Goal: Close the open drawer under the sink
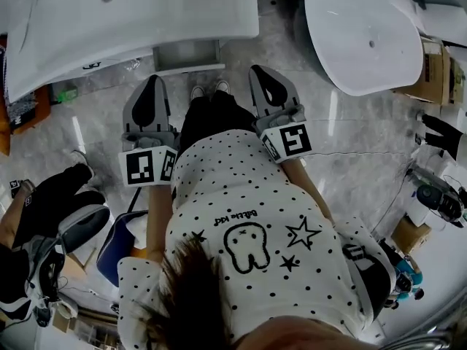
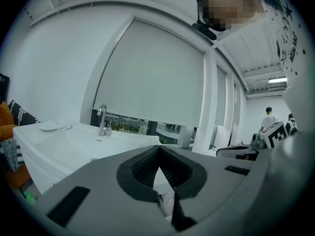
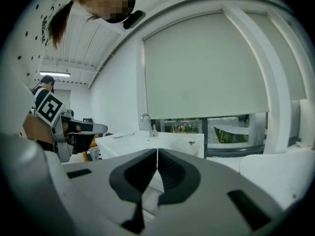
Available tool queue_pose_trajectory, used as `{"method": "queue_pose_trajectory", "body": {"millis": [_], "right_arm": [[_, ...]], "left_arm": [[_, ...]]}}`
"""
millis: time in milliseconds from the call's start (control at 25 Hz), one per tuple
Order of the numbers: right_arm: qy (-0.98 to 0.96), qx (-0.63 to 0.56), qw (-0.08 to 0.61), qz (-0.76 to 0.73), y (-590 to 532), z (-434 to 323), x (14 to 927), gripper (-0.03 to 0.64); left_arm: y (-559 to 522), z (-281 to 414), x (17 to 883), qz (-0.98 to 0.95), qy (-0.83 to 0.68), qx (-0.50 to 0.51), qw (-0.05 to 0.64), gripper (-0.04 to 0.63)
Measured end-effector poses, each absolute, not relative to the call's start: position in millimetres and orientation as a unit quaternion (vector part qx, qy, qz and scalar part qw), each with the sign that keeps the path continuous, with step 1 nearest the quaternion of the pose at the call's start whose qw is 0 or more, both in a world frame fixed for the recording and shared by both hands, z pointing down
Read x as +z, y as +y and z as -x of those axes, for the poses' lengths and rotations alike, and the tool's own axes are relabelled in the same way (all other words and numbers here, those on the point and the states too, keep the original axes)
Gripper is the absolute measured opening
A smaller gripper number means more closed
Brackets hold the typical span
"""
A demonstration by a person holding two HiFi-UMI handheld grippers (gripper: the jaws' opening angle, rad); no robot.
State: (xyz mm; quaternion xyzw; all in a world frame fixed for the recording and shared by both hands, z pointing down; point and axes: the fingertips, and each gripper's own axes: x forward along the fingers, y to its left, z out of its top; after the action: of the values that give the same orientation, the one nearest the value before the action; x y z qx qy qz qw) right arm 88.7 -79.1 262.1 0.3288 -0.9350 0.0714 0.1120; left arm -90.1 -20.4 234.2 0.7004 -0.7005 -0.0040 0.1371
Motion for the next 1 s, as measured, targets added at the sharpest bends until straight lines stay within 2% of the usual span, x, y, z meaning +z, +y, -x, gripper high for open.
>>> {"method": "queue_pose_trajectory", "body": {"millis": [320,640,680,760,1000], "right_arm": [[-0.931,0.08,0.12,-0.335,-70.0,-67.9,271.8,0.014],[-0.927,0.09,0.125,-0.342,-62.7,-51.5,279.8,0.015],[-0.927,0.091,0.125,-0.342,-61.6,-47.9,281.1,0.014],[-0.926,0.091,0.126,-0.344,-58.5,-42.1,284.0,0.014],[-0.919,0.083,0.131,-0.362,-62.1,-37.2,295.3,0.015]], "left_arm": [[-16.9,105.0,271.5,-0.709,-0.683,0.019,0.173,0.004],[1.7,110.7,357.4,-0.706,-0.658,0.078,0.249,0.008],[3.0,112.1,370.2,-0.707,-0.654,0.087,0.256,0.021],[5.4,113.0,395.6,-0.709,-0.643,0.102,0.273,0.114],[5.6,97.1,475.5,-0.709,-0.61,0.133,0.327,0.115]]}}
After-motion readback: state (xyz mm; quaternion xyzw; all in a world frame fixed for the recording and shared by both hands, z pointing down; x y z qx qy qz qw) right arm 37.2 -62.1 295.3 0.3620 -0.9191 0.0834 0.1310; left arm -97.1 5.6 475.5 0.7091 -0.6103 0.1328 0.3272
